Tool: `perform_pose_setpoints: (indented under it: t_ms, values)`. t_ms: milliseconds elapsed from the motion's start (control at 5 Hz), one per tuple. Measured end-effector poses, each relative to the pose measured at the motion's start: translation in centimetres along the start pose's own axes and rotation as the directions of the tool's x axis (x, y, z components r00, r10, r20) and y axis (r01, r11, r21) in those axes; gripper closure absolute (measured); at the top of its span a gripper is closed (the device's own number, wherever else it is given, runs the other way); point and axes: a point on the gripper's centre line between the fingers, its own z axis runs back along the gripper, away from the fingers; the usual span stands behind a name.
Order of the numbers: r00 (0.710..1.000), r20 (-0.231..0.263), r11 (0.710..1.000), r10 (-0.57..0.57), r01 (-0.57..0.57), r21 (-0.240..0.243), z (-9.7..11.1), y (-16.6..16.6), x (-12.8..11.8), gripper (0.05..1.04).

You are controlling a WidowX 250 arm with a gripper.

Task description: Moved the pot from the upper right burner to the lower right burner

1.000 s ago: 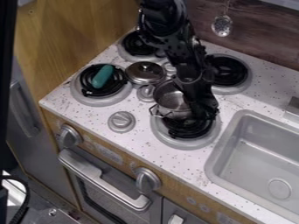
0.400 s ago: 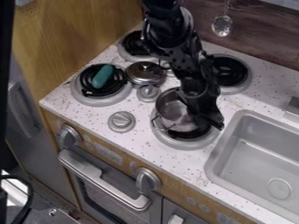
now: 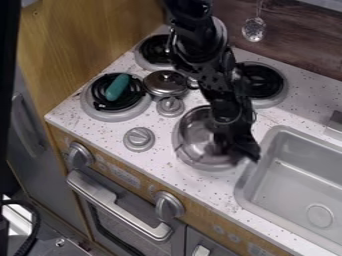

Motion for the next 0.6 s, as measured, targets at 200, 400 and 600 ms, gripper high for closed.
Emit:
perform_pose_setpoints:
  t_ms: [200,400,600]
  values:
    - [0.999,-0.041,1.0,0.008,-0.007,0.025,0.3,0.4,0.0,0.505]
    - [1.0,-0.023,0.998,0.018,-0.017,0.061,3.5,0.7,1.4,0.208]
    - [0.999,-0.023,0.995,0.034,-0.032,0.095,6.2,1.0,2.1,0.079]
